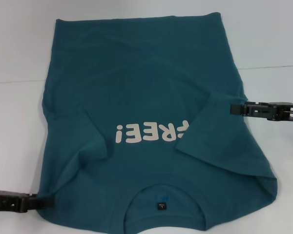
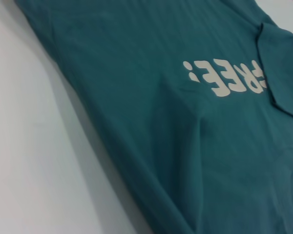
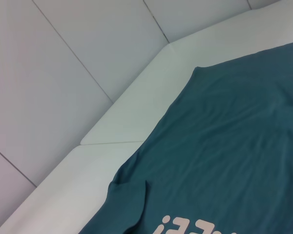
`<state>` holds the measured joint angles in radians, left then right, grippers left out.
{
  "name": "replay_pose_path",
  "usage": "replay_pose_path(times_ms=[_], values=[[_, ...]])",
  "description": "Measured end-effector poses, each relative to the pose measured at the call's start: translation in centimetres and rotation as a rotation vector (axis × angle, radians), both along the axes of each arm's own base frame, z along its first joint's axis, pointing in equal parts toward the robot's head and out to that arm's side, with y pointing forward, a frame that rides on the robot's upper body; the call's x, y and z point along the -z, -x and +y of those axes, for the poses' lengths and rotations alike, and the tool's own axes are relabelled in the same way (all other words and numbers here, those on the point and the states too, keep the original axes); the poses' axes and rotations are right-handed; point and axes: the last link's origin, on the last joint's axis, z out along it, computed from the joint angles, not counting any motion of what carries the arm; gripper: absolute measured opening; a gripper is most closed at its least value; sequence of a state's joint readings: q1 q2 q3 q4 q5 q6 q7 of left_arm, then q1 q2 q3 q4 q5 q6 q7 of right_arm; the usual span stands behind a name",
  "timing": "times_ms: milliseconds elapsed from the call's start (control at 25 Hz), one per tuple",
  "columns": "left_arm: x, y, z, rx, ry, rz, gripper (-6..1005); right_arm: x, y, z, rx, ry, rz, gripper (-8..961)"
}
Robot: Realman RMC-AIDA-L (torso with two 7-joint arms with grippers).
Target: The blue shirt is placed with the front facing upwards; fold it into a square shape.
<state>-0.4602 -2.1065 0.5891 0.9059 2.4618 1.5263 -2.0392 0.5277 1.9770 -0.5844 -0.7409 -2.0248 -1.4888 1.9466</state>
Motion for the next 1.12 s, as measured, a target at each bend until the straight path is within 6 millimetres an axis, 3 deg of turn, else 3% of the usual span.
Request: replay_pose_path(times_ms=[360, 600, 840, 1120], values=[[-0.1, 0.1, 0.1, -0.011, -0.01, 0.006, 235, 0.0, 0.0, 0.0, 0.0, 0.0, 0.0, 889], [0.0, 0.1, 0.2, -0.017, -0.011, 0.005, 21, 0.0, 0.0, 0.0, 0.0, 0.0, 0.0, 882], [-0.1, -0.1, 0.5, -0.016, -0.015, 0.003, 10, -0.5, -0.4, 0.1, 0.014, 0.001, -0.022, 874], [0.0, -0.3, 0.6, -0.015, -0.018, -0.008, 8, -1.9, -3.0, -0.6, 0.173, 0.054, -0.081, 865]])
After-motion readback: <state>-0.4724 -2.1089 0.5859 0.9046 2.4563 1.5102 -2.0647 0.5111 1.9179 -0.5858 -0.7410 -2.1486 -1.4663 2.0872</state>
